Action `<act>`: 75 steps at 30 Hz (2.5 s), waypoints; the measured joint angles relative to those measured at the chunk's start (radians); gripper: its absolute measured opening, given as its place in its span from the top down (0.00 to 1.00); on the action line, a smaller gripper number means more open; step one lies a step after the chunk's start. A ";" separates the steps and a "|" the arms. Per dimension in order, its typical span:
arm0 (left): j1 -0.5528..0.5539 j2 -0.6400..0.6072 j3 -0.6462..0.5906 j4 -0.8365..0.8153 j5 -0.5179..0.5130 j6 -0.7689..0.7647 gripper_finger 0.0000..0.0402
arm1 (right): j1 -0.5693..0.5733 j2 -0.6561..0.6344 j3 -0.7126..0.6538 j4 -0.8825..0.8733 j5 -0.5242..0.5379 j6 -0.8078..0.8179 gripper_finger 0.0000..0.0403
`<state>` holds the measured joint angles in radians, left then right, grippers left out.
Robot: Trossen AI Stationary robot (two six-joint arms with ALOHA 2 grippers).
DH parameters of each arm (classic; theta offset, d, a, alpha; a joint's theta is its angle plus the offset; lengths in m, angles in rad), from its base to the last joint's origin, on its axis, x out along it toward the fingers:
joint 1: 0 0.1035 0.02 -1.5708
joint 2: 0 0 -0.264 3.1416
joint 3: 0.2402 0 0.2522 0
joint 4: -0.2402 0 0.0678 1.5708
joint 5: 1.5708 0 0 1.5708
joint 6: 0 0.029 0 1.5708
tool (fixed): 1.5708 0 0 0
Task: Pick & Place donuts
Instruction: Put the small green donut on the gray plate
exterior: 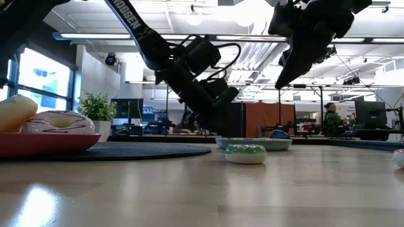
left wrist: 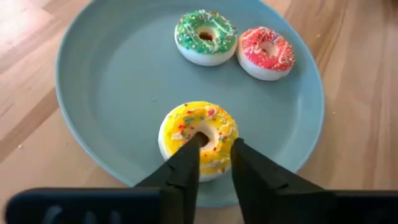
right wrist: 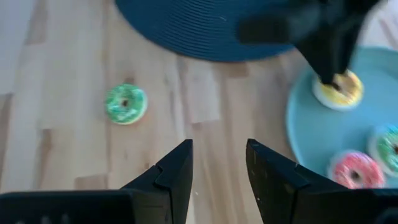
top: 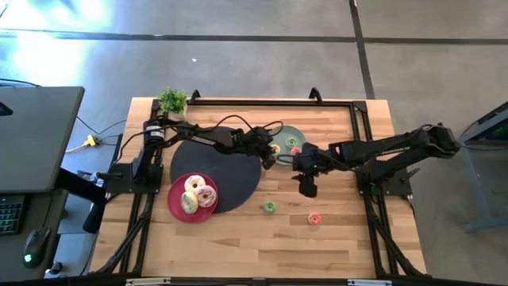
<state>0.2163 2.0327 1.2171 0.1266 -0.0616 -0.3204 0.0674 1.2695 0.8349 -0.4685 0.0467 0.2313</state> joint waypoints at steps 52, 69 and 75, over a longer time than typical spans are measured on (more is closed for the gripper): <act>-0.079 -0.306 -0.001 -0.247 -0.140 0.141 0.63 | 0.263 0.576 0.004 0.634 0.029 -0.034 0.66; -0.079 -0.347 -0.001 -0.255 -0.304 0.141 0.63 | 0.187 0.365 0.000 0.406 0.096 0.023 0.94; -0.079 -0.397 -0.001 -0.249 -0.336 0.141 0.63 | 0.032 0.196 0.000 0.094 0.433 0.023 0.98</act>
<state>0.1372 1.6361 1.2163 -0.1229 -0.3972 -0.1799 0.0993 1.4655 0.8349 -0.3743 0.4800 0.2546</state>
